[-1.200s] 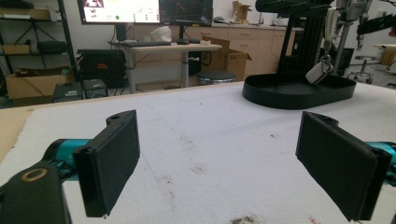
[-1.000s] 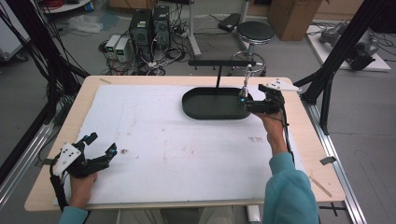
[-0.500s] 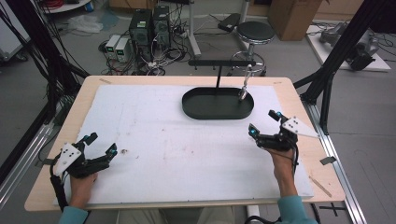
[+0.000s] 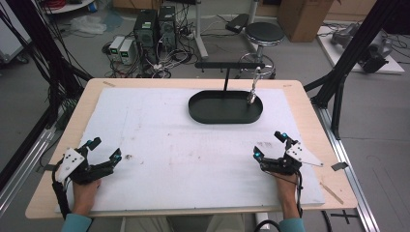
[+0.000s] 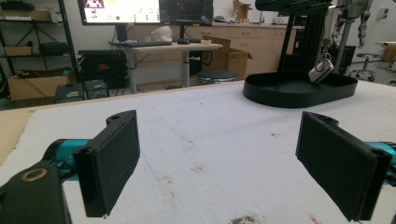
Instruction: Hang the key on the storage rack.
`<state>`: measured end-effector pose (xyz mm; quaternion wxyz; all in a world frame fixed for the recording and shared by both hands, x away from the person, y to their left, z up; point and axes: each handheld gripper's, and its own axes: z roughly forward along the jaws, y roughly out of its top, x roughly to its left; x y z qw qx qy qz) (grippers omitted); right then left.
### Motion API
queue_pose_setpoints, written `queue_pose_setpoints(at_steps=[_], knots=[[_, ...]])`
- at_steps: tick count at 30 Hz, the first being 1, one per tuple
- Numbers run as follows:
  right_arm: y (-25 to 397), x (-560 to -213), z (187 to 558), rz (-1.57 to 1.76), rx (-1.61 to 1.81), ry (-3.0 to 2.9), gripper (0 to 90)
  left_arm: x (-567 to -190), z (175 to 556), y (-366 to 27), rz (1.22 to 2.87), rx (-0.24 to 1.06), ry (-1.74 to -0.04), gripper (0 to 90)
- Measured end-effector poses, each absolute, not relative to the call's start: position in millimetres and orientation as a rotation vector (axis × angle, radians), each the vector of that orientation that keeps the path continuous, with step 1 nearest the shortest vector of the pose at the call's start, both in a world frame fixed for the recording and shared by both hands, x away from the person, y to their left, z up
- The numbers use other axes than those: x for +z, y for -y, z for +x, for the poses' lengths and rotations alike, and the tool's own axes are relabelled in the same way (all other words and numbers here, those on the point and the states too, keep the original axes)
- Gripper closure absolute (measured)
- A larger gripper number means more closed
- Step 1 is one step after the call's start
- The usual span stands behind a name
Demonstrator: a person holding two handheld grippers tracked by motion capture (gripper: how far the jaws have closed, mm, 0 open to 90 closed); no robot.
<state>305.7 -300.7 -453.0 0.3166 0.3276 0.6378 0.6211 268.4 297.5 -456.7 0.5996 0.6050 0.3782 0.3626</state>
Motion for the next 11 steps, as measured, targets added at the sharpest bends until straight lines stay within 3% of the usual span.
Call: queue_pose_setpoints(at_steps=[11], knots=[[300.9,-457.5,302.1,0.878,1.619,-1.630,0.7,-457.2,266.8,-297.9,1.396,0.847,-0.863,14.1]])
